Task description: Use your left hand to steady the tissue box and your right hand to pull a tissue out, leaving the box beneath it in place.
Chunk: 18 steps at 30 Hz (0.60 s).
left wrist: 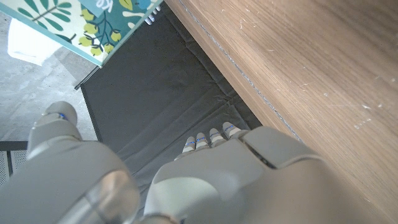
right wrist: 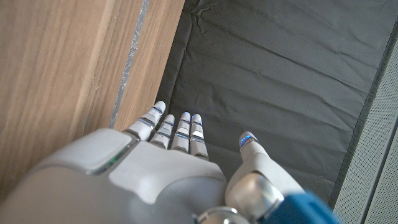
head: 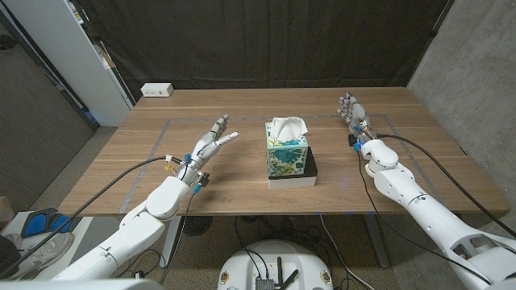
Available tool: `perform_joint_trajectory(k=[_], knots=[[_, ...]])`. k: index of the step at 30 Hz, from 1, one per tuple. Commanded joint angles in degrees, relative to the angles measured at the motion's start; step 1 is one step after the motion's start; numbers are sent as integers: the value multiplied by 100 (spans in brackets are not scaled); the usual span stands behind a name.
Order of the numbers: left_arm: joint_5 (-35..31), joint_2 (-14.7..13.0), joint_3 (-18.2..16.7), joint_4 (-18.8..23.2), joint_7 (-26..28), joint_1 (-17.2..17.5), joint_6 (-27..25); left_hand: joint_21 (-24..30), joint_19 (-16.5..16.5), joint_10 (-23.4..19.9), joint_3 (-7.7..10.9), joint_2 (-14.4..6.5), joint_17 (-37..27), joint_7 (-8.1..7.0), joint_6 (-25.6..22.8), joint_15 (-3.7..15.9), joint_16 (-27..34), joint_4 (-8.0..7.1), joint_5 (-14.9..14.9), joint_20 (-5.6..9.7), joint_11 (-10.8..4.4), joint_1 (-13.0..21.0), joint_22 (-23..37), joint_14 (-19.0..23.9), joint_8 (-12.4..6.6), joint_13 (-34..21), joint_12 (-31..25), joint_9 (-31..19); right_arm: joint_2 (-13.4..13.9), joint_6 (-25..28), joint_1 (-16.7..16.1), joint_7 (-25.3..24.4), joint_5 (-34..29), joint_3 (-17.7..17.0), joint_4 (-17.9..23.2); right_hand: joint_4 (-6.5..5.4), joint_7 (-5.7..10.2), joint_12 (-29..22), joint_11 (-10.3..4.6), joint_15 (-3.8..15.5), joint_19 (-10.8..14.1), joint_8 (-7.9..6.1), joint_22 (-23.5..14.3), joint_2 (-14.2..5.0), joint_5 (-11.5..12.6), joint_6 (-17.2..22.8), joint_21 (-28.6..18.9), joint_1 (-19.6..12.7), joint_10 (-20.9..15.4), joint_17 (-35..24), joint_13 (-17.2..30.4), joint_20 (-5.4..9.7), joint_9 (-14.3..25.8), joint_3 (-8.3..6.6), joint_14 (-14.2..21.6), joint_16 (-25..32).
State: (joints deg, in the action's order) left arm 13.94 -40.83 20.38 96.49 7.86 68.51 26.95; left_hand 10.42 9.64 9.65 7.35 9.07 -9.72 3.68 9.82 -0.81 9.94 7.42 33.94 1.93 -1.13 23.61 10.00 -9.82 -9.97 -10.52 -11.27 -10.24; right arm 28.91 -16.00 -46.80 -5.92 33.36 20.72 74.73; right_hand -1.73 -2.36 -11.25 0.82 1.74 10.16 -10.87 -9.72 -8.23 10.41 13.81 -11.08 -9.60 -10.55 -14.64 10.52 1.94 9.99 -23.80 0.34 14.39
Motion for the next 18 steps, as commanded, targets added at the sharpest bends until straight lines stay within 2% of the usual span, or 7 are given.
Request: perform_joint_trajectory(k=[1,18], knots=[[-95,-52,-54,183,50,231,19,55,517,2522,-57,-4,-32,-33,3020,-11,38,21,60,219,13,83,9,-2140,-9,-18,-18,-17,11,48,-80,-122,-31,-15,117,31,-20,6,11,120,7,1,-12,-81,13,38,-5,-27,-48,-1,22,82,31,-4,50,-18],[-128,-135,-73,357,-34,473,86,47,555,2561,-191,-22,-33,-36,3041,-15,33,4,144,215,19,109,10,-2168,-1,-18,-10,-18,-39,39,-19,-110,-70,29,89,43,-15,11,1,120,7,1,-12,-84,12,38,-5,-28,-38,3,22,82,31,-2,52,-23]])
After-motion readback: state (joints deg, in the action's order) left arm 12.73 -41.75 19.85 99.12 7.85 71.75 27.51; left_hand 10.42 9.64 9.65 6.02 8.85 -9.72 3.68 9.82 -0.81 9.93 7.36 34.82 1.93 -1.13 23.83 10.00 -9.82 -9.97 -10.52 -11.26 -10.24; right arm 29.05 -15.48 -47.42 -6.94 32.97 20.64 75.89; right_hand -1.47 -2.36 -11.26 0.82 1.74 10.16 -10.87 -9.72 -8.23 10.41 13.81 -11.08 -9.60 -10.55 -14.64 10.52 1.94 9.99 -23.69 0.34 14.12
